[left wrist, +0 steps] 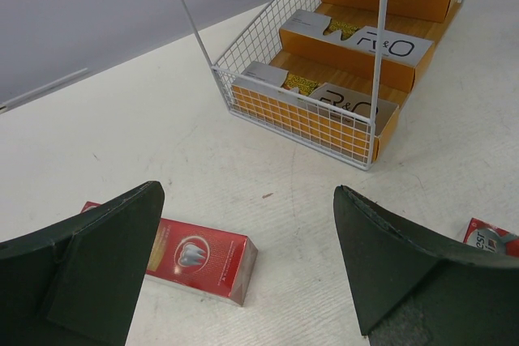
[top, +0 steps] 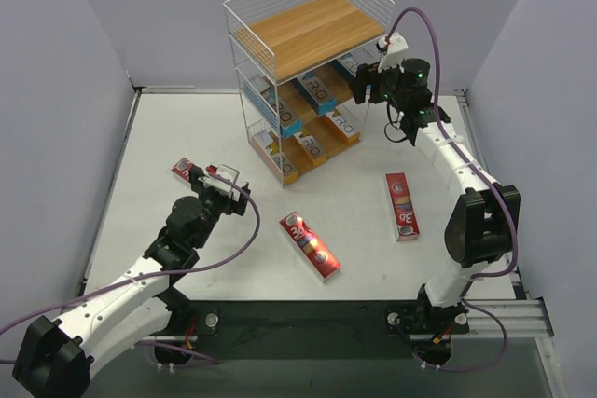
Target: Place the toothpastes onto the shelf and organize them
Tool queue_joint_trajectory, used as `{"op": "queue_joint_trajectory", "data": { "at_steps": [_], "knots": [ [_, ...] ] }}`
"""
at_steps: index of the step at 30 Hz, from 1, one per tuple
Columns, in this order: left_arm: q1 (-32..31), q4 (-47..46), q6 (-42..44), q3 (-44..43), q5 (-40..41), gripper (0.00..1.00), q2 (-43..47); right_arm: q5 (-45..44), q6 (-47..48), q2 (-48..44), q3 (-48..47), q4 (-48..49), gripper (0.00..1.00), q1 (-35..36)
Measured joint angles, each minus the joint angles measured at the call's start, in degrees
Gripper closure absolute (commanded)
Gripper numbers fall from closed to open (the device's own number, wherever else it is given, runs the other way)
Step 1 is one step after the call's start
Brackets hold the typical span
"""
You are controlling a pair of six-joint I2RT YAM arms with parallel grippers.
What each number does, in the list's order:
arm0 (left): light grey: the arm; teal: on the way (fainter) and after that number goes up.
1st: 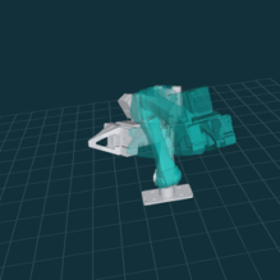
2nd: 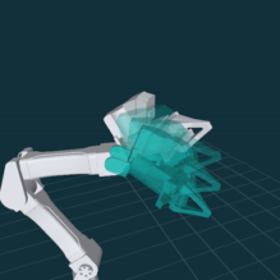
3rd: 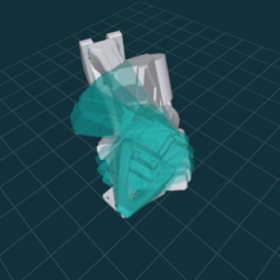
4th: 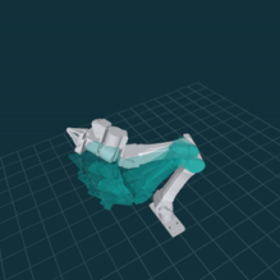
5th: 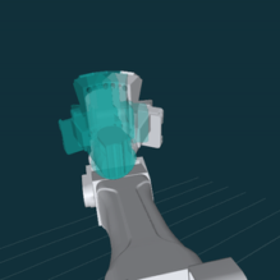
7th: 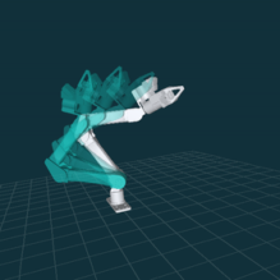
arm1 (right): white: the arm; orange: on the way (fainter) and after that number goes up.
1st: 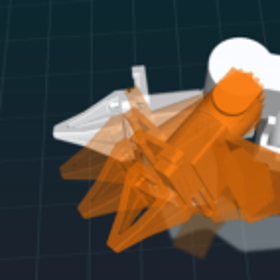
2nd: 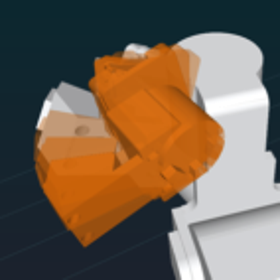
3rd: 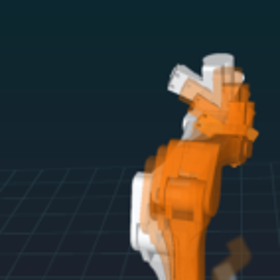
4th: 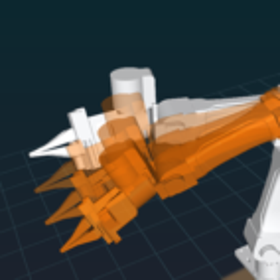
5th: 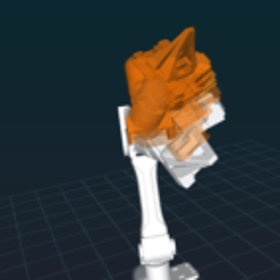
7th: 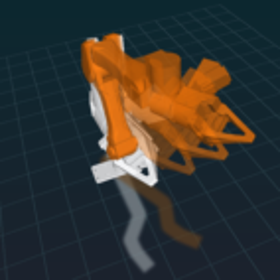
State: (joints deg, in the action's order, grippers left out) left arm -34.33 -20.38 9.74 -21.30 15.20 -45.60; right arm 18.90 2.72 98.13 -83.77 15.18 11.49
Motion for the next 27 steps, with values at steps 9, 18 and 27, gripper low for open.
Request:
{"op": "queue_joint_trajectory", "data": {
  "at_steps": [9, 18, 27],
  "knots": [
    [0.09, 0.00, -0.02, 0.00, -0.02, 0.03, 0.00, -0.83, -0.61, -1.25, 0.28, -1.70, 0.07, 0.72],
    [0.26, -0.02, -0.11, 0.00, -0.02, 0.03, 0.22, -8.28, -1.77, -15.98, 9.73, -6.05, 0.04, 0.50],
    [0.31, -0.22, -1.70, 0.00, 0.68, 0.03, 0.26, -18.56, -8.48, -34.99, 30.25, -14.03, 0.01, -0.66]
  ]
}}
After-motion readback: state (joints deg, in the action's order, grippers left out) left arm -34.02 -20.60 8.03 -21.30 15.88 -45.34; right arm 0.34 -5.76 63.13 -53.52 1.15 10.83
